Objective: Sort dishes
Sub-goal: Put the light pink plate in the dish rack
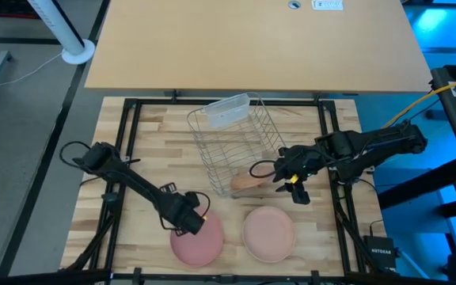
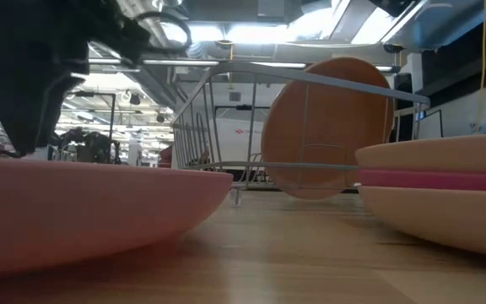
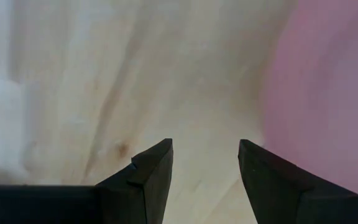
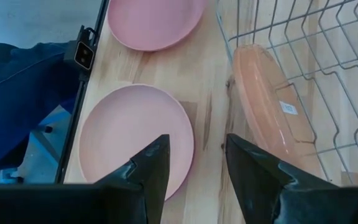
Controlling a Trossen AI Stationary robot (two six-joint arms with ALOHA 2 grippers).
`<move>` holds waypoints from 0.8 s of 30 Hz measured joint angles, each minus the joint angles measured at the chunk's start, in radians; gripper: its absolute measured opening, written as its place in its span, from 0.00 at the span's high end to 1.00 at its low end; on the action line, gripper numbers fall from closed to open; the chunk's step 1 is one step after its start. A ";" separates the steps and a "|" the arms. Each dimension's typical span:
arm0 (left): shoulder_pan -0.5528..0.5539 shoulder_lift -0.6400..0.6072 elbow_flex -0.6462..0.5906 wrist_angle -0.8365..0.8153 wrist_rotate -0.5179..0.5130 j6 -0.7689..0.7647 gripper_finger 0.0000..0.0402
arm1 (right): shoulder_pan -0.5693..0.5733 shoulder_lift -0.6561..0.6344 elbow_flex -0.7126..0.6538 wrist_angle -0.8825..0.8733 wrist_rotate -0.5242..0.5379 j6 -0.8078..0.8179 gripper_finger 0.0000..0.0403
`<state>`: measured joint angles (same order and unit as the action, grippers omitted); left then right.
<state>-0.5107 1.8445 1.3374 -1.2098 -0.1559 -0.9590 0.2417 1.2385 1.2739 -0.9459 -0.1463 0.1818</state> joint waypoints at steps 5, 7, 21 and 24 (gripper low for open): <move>0.004 -0.226 -0.152 0.045 -0.010 -0.089 0.57 | 0.000 0.000 0.000 0.000 -0.005 0.000 0.60; 0.004 -0.345 -0.238 0.121 -0.020 -0.165 0.57 | 0.000 0.000 0.000 0.000 -0.005 0.000 0.60; -0.049 -0.546 -0.664 0.909 -0.092 -0.301 0.57 | 0.000 0.000 0.000 0.001 -0.005 0.000 0.60; -0.059 -0.526 -0.664 0.885 -0.088 -0.302 0.57 | 0.000 0.000 0.000 0.001 -0.005 0.000 0.60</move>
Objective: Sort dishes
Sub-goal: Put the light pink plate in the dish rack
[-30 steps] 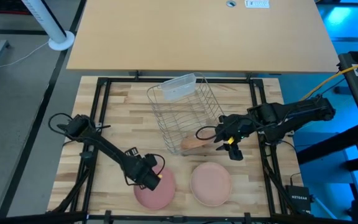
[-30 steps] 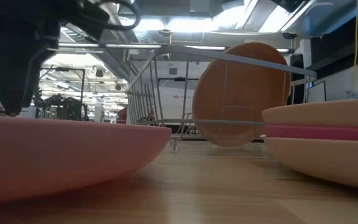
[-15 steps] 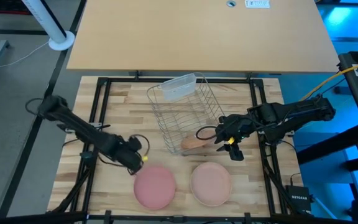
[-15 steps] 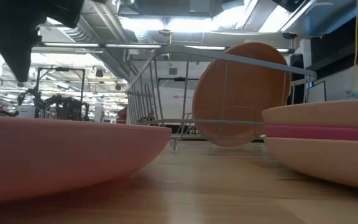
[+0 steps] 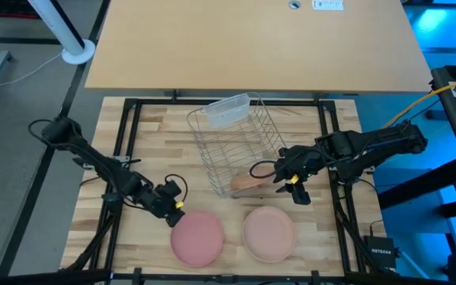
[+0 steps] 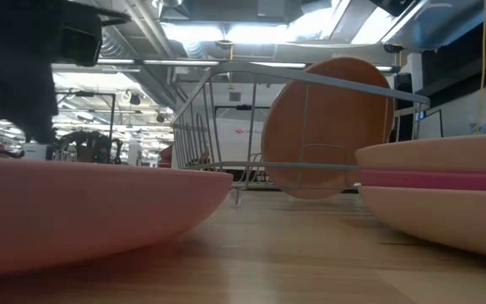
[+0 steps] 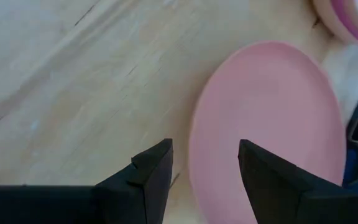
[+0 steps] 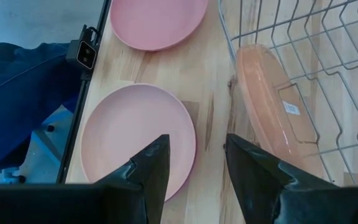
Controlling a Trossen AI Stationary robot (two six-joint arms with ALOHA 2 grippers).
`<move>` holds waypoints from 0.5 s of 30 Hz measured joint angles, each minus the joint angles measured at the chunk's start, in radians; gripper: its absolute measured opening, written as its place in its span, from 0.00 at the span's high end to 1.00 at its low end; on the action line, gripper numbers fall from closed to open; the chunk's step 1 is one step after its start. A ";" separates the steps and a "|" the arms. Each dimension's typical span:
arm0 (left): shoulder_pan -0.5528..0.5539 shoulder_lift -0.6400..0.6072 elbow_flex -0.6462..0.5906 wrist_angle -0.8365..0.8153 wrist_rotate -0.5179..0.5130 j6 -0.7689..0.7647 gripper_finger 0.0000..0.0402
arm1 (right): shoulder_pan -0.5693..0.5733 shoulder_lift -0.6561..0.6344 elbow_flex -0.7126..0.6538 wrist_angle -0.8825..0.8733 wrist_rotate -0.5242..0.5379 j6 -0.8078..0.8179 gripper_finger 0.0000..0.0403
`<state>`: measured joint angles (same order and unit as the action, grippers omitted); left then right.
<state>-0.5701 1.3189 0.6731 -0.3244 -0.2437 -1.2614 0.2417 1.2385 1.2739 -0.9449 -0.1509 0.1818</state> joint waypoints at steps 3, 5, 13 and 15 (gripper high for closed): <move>0.000 0.031 0.000 0.002 0.001 -0.028 0.57 | 0.000 0.000 0.000 0.000 0.000 0.000 0.60; 0.000 0.058 0.000 0.004 0.004 -0.045 0.57 | 0.000 0.000 0.000 -0.001 0.000 0.000 0.60; -0.001 0.141 0.000 0.098 0.108 -0.014 0.57 | 0.000 0.000 0.000 0.000 0.000 0.000 0.60; -0.002 0.146 0.001 0.116 0.111 -0.010 0.57 | 0.000 0.000 0.000 0.000 0.000 0.000 0.60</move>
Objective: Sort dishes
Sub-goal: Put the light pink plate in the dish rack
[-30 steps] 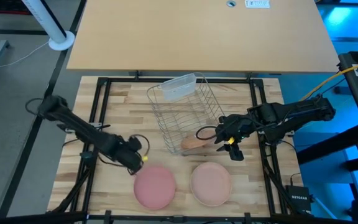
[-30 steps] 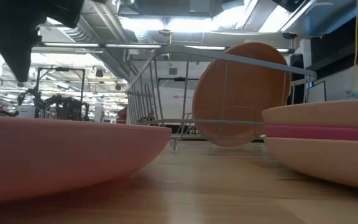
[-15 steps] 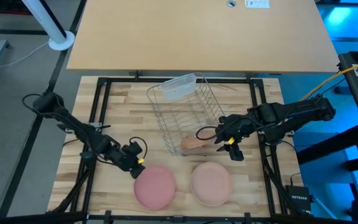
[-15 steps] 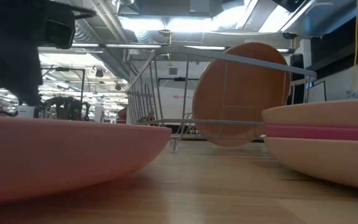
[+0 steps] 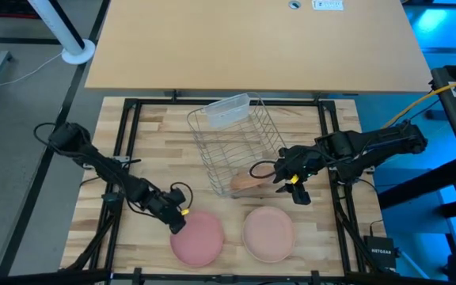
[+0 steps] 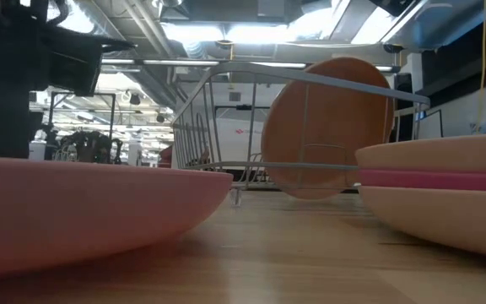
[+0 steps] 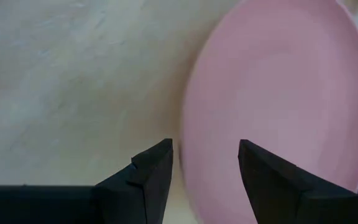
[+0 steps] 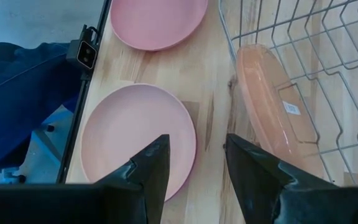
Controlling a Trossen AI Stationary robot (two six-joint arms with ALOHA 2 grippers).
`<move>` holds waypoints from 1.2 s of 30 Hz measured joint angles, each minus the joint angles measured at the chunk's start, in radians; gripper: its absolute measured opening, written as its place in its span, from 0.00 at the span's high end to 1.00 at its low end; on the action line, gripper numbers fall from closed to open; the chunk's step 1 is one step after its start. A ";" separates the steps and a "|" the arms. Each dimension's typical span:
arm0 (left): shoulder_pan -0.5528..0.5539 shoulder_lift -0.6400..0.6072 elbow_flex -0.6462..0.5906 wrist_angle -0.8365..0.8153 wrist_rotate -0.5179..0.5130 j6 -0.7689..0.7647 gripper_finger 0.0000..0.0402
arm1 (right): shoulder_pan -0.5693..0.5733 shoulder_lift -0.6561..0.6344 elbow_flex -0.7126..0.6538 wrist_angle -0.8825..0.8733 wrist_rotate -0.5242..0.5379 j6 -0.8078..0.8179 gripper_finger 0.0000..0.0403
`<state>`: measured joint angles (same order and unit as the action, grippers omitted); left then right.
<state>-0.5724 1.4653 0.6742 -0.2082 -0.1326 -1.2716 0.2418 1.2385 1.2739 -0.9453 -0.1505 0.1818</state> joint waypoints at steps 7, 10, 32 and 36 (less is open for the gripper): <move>-0.003 0.055 0.000 -0.019 0.043 -0.084 0.57 | 0.000 0.000 0.000 0.000 0.000 0.000 0.60; -0.003 0.080 0.002 -0.012 0.056 -0.077 0.57 | 0.000 0.000 0.000 0.000 0.000 0.000 0.60; -0.003 0.015 0.109 -0.069 -0.040 0.022 0.99 | 0.000 0.000 0.081 -0.054 -0.050 0.040 0.60; -0.004 0.013 0.195 -0.143 -0.079 0.112 0.99 | 0.000 -0.002 0.144 -0.119 -0.050 0.018 0.60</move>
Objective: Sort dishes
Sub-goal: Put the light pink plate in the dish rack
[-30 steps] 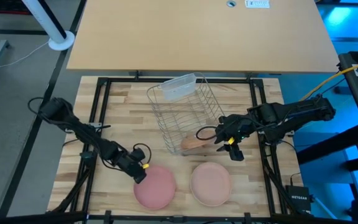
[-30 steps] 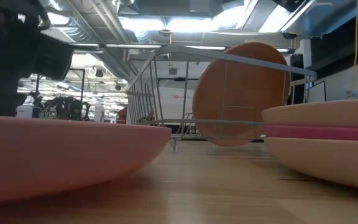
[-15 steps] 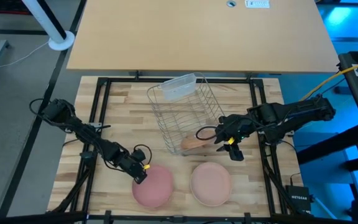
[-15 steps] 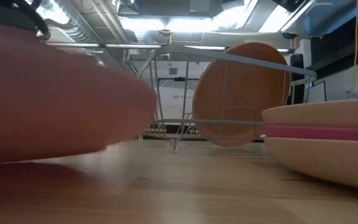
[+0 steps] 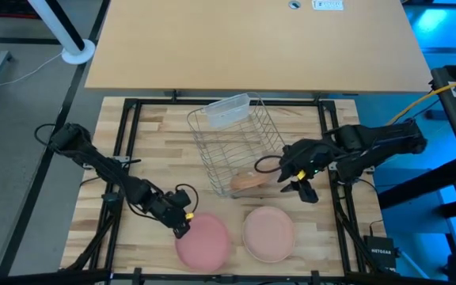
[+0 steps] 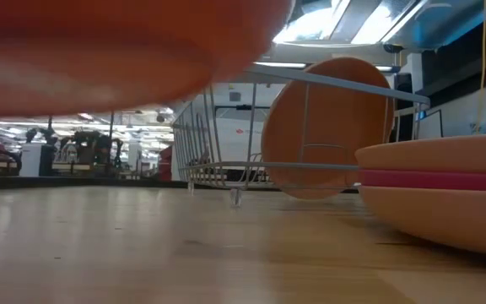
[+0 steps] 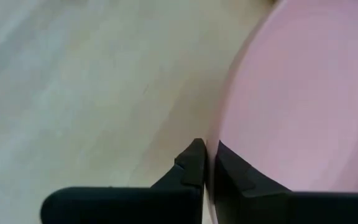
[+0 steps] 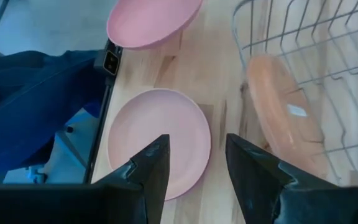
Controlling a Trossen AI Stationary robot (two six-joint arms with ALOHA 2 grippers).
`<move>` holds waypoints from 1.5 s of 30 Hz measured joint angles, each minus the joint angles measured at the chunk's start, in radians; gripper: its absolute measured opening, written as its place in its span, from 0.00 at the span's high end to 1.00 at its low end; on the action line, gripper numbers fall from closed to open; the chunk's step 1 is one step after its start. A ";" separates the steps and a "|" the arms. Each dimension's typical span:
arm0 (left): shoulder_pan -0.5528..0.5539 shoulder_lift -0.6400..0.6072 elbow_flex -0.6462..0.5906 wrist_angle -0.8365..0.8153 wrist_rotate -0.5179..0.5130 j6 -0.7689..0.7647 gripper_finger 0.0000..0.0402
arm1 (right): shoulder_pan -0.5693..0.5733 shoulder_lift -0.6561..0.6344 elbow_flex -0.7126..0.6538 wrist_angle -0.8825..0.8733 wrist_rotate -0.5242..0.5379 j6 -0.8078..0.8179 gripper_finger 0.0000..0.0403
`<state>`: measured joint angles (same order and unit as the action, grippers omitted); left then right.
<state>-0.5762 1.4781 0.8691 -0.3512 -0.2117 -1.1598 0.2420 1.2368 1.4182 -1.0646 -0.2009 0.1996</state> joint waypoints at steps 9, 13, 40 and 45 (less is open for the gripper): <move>-0.032 0.000 0.220 -0.204 -0.309 0.122 1.00 | 0.000 -0.005 0.191 -0.107 0.081 -0.050 0.60; -0.056 -0.001 0.303 -0.220 -0.494 0.199 1.00 | 0.000 -0.005 0.293 -0.135 0.164 -0.078 0.60; 0.296 0.034 0.410 -0.176 -1.360 0.590 1.00 | -0.202 0.044 0.550 0.200 0.961 -0.758 0.60; 0.349 0.068 0.410 -0.058 -1.337 0.663 1.00 | -0.352 0.044 0.550 0.193 0.961 -0.655 0.60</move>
<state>-0.2269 1.5464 1.2789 -0.4094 -1.5483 -0.4973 -0.1100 1.2808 1.9680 -0.8715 0.7598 -0.4555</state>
